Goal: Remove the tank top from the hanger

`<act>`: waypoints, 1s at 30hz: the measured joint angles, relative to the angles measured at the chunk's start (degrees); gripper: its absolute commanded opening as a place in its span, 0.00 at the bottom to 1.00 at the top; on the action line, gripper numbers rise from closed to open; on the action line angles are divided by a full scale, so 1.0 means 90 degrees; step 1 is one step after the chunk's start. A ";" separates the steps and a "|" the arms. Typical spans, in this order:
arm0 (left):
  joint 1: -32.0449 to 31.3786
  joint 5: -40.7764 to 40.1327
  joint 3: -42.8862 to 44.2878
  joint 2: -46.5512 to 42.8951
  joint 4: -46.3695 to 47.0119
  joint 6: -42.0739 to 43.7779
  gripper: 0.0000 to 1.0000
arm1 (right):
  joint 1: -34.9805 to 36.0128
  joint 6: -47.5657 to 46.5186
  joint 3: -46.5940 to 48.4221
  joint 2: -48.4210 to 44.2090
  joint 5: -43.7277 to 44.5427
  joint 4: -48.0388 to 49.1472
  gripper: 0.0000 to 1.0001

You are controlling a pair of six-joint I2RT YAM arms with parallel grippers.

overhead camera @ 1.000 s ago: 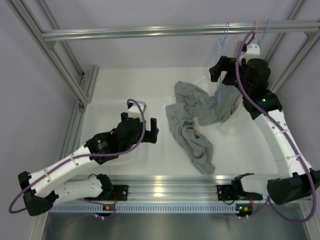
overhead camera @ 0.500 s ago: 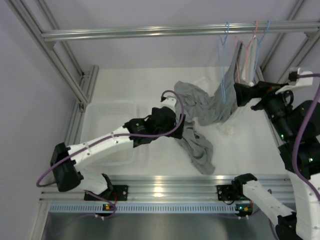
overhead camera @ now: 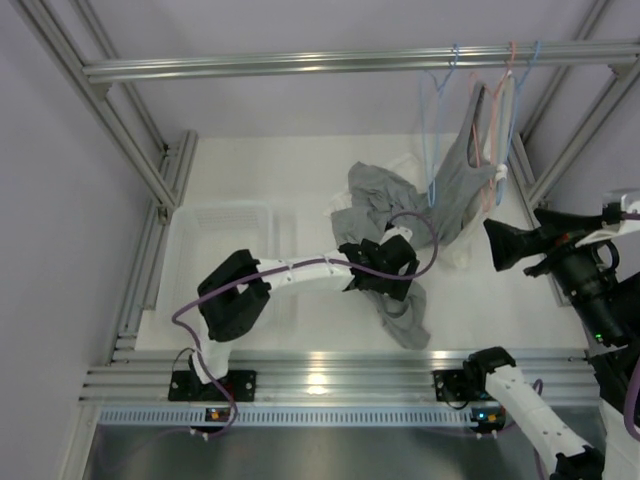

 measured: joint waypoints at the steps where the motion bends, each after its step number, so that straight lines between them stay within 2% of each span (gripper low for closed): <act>1: 0.0002 0.0027 0.0007 0.0153 -0.0002 -0.0005 0.99 | 0.0000 -0.0022 0.0051 -0.0041 -0.0019 -0.0063 0.99; 4: 0.0005 -0.0024 0.0010 0.0634 -0.0049 -0.0078 0.94 | 0.0000 -0.0080 0.0177 -0.0112 -0.0109 -0.0168 0.99; 7: -0.0002 -0.0080 0.0097 0.0697 -0.0029 -0.0187 0.72 | 0.0000 -0.0124 0.0248 -0.0165 -0.0248 -0.0209 0.99; 8: 0.0000 -0.0083 0.0097 0.0719 -0.0032 -0.0199 0.35 | 0.0000 -0.0131 0.0250 -0.0180 -0.0287 -0.0228 0.99; 9: -0.0002 -0.0083 0.0100 0.0726 -0.0012 -0.0250 0.18 | 0.0000 -0.0136 0.0250 -0.0187 -0.0325 -0.0248 0.99; 11: -0.0005 -0.0075 0.0097 0.0724 0.0019 -0.0308 0.00 | 0.0000 -0.0136 0.0250 -0.0189 -0.0379 -0.0284 0.99; 15: -0.0056 -0.0197 -0.0325 0.0374 0.0119 -0.0452 0.00 | 0.0000 -0.0138 0.0250 -0.0189 -0.0469 -0.0328 0.99; 20: -0.0143 -0.0733 -0.1251 -0.1086 -0.0515 -0.0639 0.00 | 0.0000 -0.0134 0.0250 -0.0189 -0.0464 -0.0330 0.99; 26: -0.0136 -0.1525 -0.0925 -0.3325 -0.0942 -0.0554 0.00 | 0.0000 -0.0112 0.0214 -0.0192 -0.0340 -0.0321 0.99; 30: -0.0136 -0.2101 -0.0236 -0.4209 -0.1251 -0.0396 0.00 | 0.0000 -0.0109 0.0148 -0.0199 -0.0294 -0.0318 0.99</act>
